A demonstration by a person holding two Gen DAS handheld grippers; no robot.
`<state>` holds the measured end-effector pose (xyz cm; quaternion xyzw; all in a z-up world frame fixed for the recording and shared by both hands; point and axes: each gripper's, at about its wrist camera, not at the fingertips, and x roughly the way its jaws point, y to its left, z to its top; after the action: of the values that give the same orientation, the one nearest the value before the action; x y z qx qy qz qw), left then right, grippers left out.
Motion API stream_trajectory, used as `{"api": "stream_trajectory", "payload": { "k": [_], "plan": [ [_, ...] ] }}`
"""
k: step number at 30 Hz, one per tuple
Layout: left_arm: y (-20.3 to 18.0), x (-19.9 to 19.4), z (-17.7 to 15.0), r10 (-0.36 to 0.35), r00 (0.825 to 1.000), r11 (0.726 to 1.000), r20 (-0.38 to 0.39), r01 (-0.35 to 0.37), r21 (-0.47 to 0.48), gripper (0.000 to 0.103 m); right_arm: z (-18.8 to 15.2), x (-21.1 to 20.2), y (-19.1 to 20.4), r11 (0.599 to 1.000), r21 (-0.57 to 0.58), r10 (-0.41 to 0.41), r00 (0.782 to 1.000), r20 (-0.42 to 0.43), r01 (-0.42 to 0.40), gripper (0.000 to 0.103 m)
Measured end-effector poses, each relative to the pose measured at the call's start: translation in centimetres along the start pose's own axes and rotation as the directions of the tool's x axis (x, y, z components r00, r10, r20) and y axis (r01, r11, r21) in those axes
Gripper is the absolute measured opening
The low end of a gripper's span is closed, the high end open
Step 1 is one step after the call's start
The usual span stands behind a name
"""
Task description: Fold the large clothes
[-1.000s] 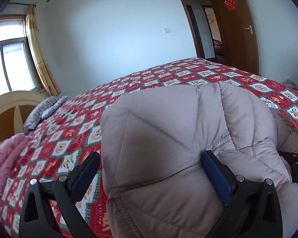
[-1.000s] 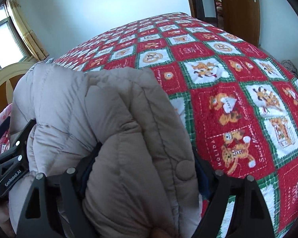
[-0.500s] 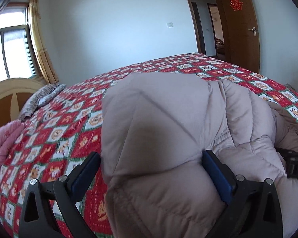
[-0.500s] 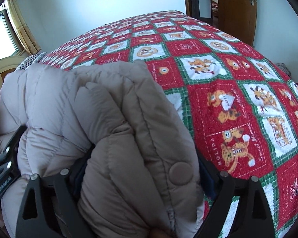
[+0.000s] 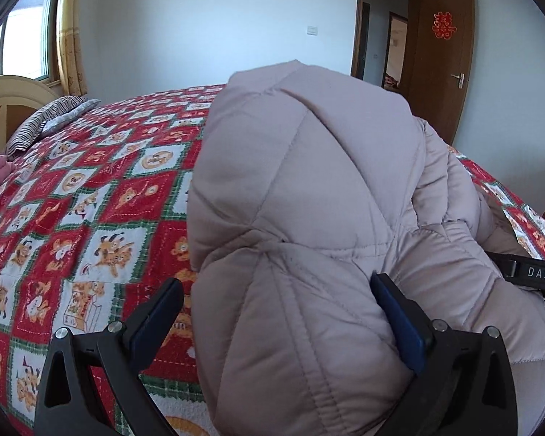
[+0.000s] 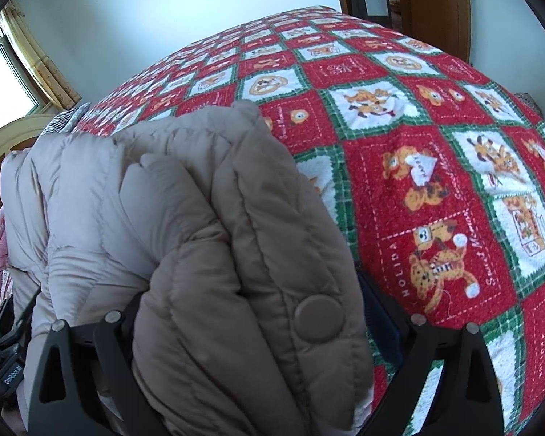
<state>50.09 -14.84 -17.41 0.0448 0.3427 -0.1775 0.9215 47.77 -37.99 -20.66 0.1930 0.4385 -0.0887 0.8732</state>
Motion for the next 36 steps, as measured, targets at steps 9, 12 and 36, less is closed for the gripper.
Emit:
{"api": "stream_trajectory", "payload": {
  "k": [9, 12, 36],
  "plan": [
    [-0.5, 0.2, -0.1, -0.068, 0.997, 0.998, -0.029, 0.068, 0.013, 0.097, -0.6, -0.5, -0.3, 0.995, -0.012, 0.102, 0.995, 0.019, -0.101, 0.069],
    [-2.2, -0.7, -0.2, -0.068, 0.998, 0.994, 0.000, 0.068, 0.088, 0.077, -1.0, -0.8, -0.5, 0.984, -0.010, 0.178, 0.984, 0.030, -0.178, 0.050],
    [3.5, -19.4, -1.6, 0.192, 0.959, 0.949, 0.207, -0.235, 0.209, 0.031, -6.4, -9.4, 11.5, 0.876, -0.194, 0.462, 0.884, 0.072, -0.442, 0.025]
  ]
}}
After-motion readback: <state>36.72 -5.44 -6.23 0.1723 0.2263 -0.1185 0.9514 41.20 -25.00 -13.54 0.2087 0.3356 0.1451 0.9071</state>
